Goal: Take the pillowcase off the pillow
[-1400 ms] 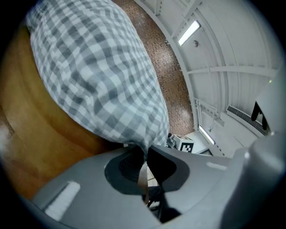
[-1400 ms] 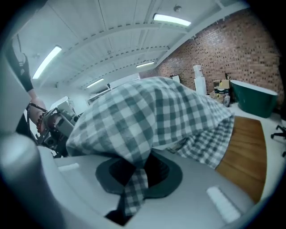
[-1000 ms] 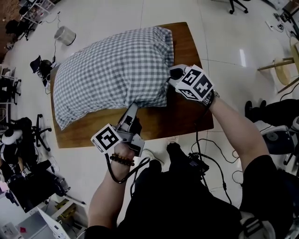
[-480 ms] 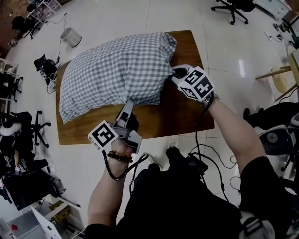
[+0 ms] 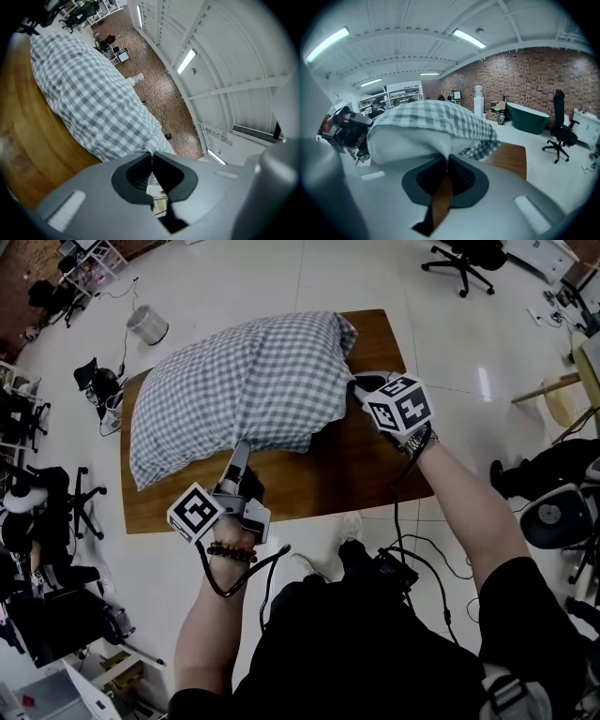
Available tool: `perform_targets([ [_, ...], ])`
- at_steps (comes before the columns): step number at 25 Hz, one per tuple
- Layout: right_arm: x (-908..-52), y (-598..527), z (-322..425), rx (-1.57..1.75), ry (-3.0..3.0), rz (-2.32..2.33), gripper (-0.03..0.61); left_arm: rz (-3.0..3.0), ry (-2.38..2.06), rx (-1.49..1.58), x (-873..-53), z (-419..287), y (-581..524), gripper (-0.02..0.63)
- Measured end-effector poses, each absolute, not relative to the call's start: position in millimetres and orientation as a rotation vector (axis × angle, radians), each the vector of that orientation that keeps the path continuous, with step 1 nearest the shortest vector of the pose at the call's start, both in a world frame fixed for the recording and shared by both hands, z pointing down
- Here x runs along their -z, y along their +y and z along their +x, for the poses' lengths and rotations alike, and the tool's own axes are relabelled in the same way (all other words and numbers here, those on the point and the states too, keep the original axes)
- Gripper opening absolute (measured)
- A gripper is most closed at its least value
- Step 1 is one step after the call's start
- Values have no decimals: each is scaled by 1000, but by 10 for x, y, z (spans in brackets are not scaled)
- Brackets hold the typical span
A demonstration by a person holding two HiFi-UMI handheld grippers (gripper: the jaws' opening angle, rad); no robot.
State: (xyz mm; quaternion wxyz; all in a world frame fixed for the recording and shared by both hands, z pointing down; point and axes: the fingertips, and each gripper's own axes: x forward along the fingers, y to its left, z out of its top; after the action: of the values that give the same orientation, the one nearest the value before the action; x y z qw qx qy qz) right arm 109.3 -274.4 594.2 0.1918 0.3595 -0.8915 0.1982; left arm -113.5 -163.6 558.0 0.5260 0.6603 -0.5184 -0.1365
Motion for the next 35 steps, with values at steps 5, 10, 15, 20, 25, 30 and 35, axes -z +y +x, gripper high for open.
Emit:
perform_targets([
  [5, -5877, -2476, 993, -523, -2443, 1073, 8, 1683, -1174, 466, -5475, -1662, -1531, 5],
  [10, -6019, -2403, 1209, -538, -2396, 1130, 8, 1768, -1114, 592, -5558, -1826, -1656, 5],
  [15, -6028, -2317, 1406, -560, -2359, 1167, 8, 1732, -1151, 598, -5576, -2021, -1693, 5],
  [20, -6107, -2181, 1422, -577, -2315, 1178, 6, 1734, -1155, 562, -5647, -2233, -1704, 5],
  [25, -6282, -1968, 1302, -609, -2279, 1147, 8, 1747, -1114, 435, -5850, -2080, -1556, 6],
  [30, -6355, -1729, 1085, -619, -2226, 1081, 50, 1787, -1046, 260, -5861, -1850, -1282, 20],
  [35, -6410, -1352, 1122, -585, -2125, 982, 149, 1825, -909, 236, -5644, -1707, -1031, 173],
])
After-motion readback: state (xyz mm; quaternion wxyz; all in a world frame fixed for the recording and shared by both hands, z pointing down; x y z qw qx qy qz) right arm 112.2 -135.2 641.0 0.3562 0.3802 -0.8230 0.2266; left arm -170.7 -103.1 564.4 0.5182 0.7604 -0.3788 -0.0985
